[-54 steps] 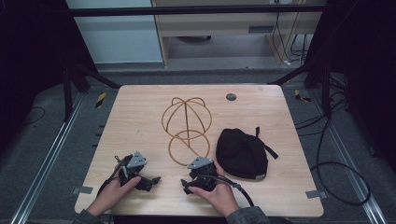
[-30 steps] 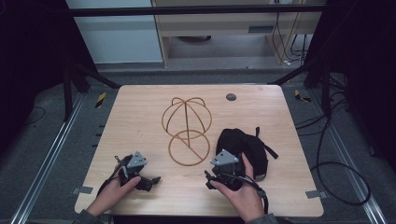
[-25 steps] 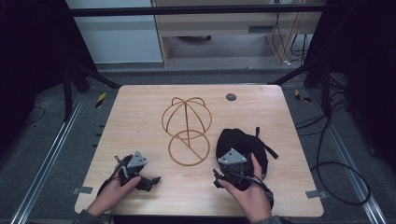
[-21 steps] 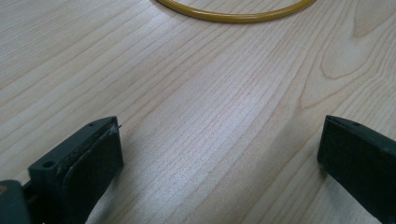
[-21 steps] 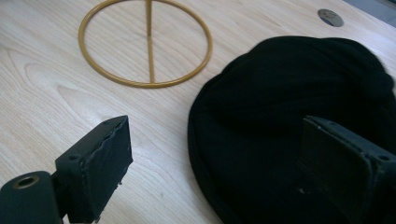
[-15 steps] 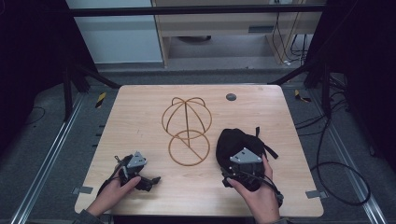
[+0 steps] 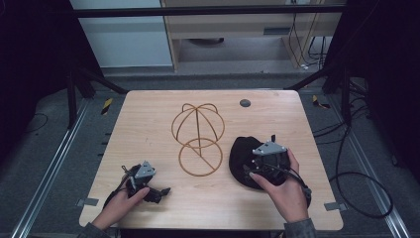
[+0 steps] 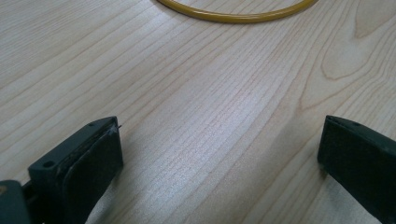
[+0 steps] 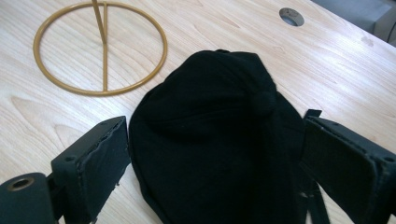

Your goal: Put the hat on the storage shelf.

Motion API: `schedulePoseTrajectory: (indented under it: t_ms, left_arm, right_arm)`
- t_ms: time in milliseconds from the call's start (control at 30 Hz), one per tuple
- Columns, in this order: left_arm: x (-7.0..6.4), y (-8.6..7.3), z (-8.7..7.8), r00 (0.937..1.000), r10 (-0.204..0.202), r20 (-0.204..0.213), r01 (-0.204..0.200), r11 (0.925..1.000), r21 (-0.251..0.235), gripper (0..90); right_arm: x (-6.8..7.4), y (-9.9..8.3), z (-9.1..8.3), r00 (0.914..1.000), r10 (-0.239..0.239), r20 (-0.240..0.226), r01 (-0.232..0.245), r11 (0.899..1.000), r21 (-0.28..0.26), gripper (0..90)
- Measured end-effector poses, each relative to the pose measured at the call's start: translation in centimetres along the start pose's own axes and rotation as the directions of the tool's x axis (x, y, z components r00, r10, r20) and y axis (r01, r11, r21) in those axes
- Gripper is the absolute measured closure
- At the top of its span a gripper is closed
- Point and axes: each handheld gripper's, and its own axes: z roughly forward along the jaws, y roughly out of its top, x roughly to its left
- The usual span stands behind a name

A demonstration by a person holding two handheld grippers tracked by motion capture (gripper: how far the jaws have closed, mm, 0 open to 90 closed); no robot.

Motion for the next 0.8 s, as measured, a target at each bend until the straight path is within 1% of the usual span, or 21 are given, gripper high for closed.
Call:
schedulePoseTrajectory:
  t_ms: [33, 67, 100, 167, 200, 233, 267, 300, 367, 400, 467, 567, 633, 667, 800]
  left_arm:
    - [0.0, 0.0, 0.0, 1.0000, -0.003, 0.000, 0.003, 1.0000, 0.000, 0.0]
    - [0.0, 0.0, 0.0, 1.0000, -0.002, 0.000, 0.002, 1.0000, 0.000, 0.0]
    - [0.0, 0.0, 0.0, 1.0000, -0.002, 0.000, 0.002, 1.0000, 0.000, 0.0]
    - [0.0, 0.0, 0.0, 1.0000, -0.005, 0.001, 0.005, 1.0000, -0.002, 0.0]
    - [-0.1, 0.0, 0.0, 1.0000, -0.007, 0.001, 0.007, 1.0000, -0.004, 0.0]
    - [-0.1, 0.0, 0.0, 1.0000, -0.007, 0.001, 0.007, 1.0000, -0.003, 0.0]
    - [-0.1, 0.0, 0.0, 1.0000, -0.007, 0.001, 0.007, 1.0000, -0.002, 0.0]
    - [-0.1, 0.0, 0.0, 1.0000, -0.007, 0.001, 0.007, 1.0000, -0.002, 0.0]
    - [-0.1, 0.0, 0.0, 1.0000, -0.007, 0.001, 0.007, 1.0000, -0.002, 0.0]
    - [-0.1, 0.0, 0.0, 1.0000, -0.007, 0.001, 0.007, 1.0000, -0.002, 0.0]
    - [-0.1, 0.0, 0.0, 1.0000, -0.007, 0.000, 0.007, 1.0000, -0.002, 0.0]
    - [-0.1, 0.0, 0.0, 1.0000, -0.008, -0.001, 0.008, 1.0000, -0.002, 0.0]
    - [-0.1, 0.0, 0.0, 1.0000, -0.008, -0.002, 0.008, 1.0000, -0.001, 0.0]
    - [-0.1, 0.0, 0.0, 1.0000, -0.009, -0.002, 0.009, 1.0000, -0.002, 0.0]
    - [-0.1, 0.0, 0.0, 1.0000, -0.009, -0.002, 0.009, 1.0000, -0.002, 0.0]
  right_arm:
    - [-0.3, 0.2, 0.0, 0.9999, -0.009, -0.014, 0.009, 1.000, 0.014, 8.3]
    - [-0.7, 0.4, 0.2, 0.9985, -0.027, -0.047, 0.030, 0.998, 0.059, 9.1]
    - [-0.7, 0.4, 0.2, 0.9985, -0.027, -0.047, 0.030, 0.998, 0.059, 9.1]
    - [-1.2, 0.5, 0.5, 0.9966, -0.046, -0.069, 0.053, 0.994, 0.095, 11.1]
    - [-1.4, 0.6, 0.6, 0.9958, -0.047, -0.078, 0.056, 0.993, 0.107, 10.8]
    - [-1.9, 0.7, 0.9, 0.9934, -0.050, -0.104, 0.063, 0.989, 0.130, 12.1]
    - [-2.1, 0.8, 1.0, 0.9923, -0.052, -0.112, 0.068, 0.987, 0.146, 12.4]
    - [-2.1, 0.8, 1.0, 0.9923, -0.052, -0.112, 0.068, 0.987, 0.146, 12.4]
    - [-2.4, 1.0, 1.3, 0.9908, -0.074, -0.113, 0.094, 0.978, 0.185, 13.4]
    - [-2.7, 1.2, 1.5, 0.9897, -0.076, -0.122, 0.100, 0.974, 0.205, 15.2]
    - [-2.9, 1.3, 1.5, 0.9896, -0.074, -0.123, 0.099, 0.973, 0.208, 15.5]
    - [-3.1, 1.6, 1.5, 0.9866, -0.082, -0.142, 0.112, 0.969, 0.221, 17.8]
    - [-3.2, 1.6, 1.6, 0.9860, -0.080, -0.146, 0.111, 0.969, 0.220, 18.2]
    - [-3.3, 1.7, 1.7, 0.9839, -0.082, -0.159, 0.117, 0.967, 0.226, 19.4]
    - [-3.5, 1.7, 2.0, 0.9821, -0.080, -0.171, 0.119, 0.964, 0.237, 20.8]
